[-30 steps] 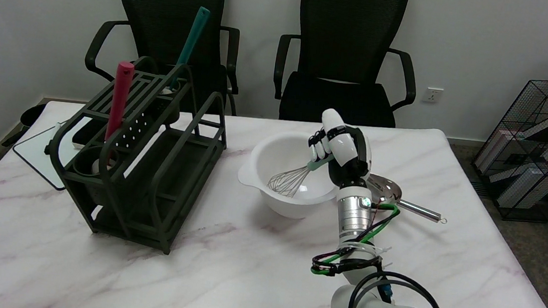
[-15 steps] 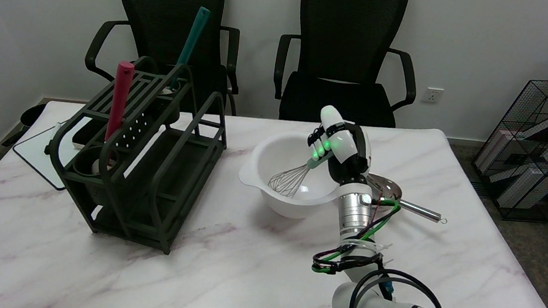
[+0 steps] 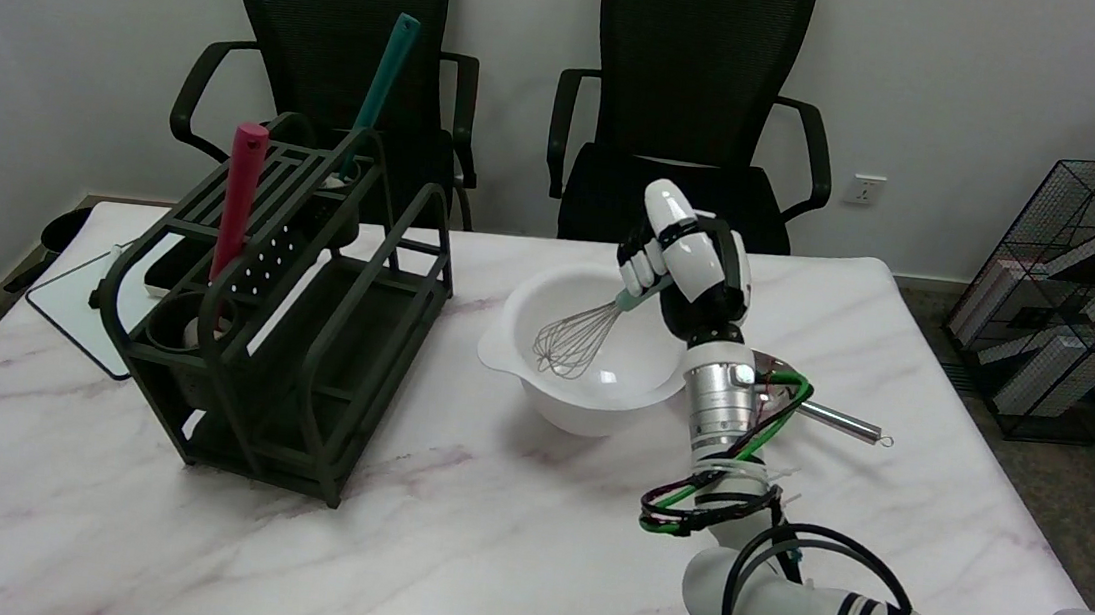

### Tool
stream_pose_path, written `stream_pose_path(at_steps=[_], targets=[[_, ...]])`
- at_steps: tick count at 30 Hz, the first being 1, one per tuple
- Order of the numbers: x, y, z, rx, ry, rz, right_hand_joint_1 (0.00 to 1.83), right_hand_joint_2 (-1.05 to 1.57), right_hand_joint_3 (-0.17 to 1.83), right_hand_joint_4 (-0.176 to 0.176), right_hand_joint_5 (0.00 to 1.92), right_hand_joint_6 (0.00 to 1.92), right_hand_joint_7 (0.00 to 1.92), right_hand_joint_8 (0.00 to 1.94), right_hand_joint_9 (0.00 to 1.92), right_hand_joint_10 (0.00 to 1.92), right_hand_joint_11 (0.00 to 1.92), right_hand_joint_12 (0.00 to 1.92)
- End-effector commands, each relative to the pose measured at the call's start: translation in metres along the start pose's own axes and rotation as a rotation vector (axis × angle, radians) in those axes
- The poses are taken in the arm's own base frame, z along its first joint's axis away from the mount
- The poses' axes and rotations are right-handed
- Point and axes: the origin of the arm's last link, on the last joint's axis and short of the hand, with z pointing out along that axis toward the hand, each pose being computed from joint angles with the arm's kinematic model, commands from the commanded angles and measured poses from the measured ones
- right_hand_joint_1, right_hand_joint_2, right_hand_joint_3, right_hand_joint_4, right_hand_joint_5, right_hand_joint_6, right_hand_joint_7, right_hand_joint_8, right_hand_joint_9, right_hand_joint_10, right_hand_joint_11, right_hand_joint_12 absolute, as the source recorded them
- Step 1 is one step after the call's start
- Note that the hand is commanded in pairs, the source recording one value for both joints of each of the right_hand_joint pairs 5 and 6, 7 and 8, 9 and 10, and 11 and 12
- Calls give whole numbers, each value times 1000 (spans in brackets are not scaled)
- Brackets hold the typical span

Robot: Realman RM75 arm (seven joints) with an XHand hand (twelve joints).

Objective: Pick up the whisk.

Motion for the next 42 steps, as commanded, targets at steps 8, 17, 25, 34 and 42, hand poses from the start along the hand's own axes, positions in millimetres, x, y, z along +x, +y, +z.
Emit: stream_pose_path(at_steps=[8,17,25,34,42], targets=[[23,-69,13,112,-76,-10,1095,1571,500,0,1920,1920,1920,1920,1920,1920,1920,1920],[55,-100,7,169,-29,2,1100,1571,403,0,1920,1920,1920,1920,1920,1920,1920,1920],[90,-125,1,250,33,34,1088,1571,333,0,1920,1920,1920,1920,1920,1920,1920,1920],[119,-131,-13,344,84,154,1089,1571,327,0,1920,1920,1920,1920,1920,1920,1920,1920],[138,-127,-28,378,120,221,1090,1571,324,0,1920,1920,1920,1920,1920,1920,1920,1920]])
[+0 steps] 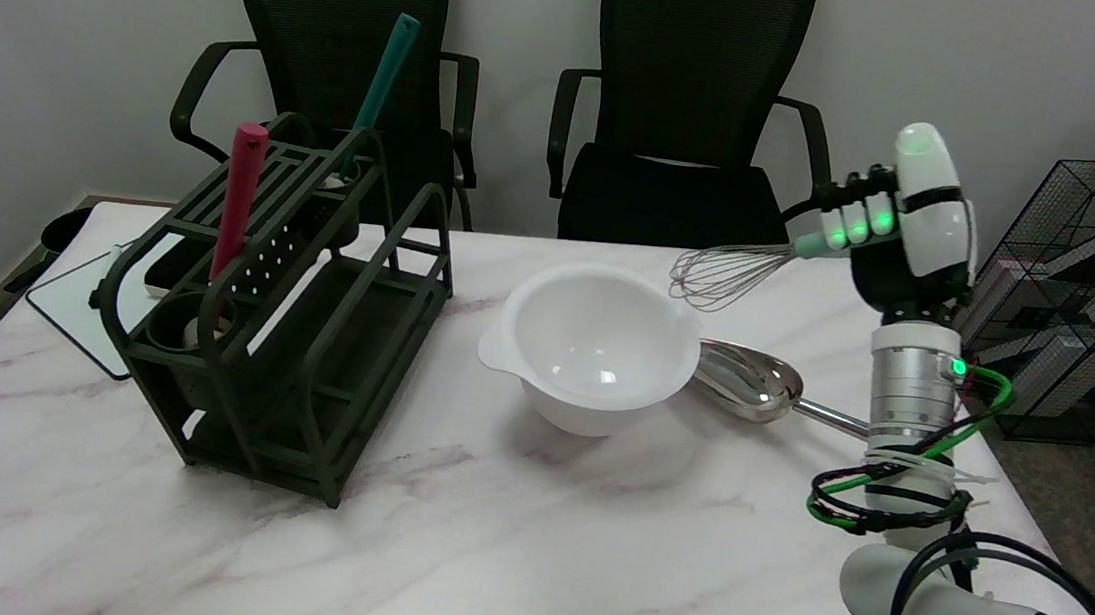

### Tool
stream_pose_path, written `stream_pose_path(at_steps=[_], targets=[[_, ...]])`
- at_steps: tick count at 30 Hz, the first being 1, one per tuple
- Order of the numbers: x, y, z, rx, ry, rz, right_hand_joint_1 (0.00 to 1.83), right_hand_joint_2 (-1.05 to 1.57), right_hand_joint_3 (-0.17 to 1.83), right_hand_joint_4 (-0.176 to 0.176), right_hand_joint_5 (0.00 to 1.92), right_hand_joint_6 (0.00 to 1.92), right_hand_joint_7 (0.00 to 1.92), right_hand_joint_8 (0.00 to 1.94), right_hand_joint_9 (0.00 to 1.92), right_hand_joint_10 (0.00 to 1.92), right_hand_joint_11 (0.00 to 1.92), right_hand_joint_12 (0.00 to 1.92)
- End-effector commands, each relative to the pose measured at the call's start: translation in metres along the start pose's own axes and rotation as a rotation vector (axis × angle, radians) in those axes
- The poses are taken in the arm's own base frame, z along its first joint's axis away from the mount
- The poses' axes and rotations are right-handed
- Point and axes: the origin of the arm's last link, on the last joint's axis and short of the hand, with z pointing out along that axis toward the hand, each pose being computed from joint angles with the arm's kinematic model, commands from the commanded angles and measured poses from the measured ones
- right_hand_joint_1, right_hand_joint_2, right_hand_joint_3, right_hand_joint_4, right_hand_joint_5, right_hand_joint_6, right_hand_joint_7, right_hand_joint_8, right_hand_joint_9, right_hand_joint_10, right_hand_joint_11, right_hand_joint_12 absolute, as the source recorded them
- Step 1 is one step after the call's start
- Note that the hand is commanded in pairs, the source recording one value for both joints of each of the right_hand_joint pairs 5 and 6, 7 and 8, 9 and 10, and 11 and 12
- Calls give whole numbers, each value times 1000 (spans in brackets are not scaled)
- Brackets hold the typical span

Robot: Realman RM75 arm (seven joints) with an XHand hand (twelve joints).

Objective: Pick up the whisk.

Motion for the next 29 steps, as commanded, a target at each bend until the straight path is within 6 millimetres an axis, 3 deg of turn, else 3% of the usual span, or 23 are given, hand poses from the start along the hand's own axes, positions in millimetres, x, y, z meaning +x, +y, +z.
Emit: stream_pose_path(at_steps=[1,14,29], targets=[[48,-25,-19,125,82,127,1090,1571,322,0,1920,1920,1920,1920,1920,1920,1920,1920],[61,-26,-29,147,80,141,1081,1571,289,0,1920,1920,1920,1920,1920,1920,1920,1920],[58,-18,-33,98,35,123,1077,1571,282,0,1920,1920,1920,1920,1920,1920,1920,1920]])
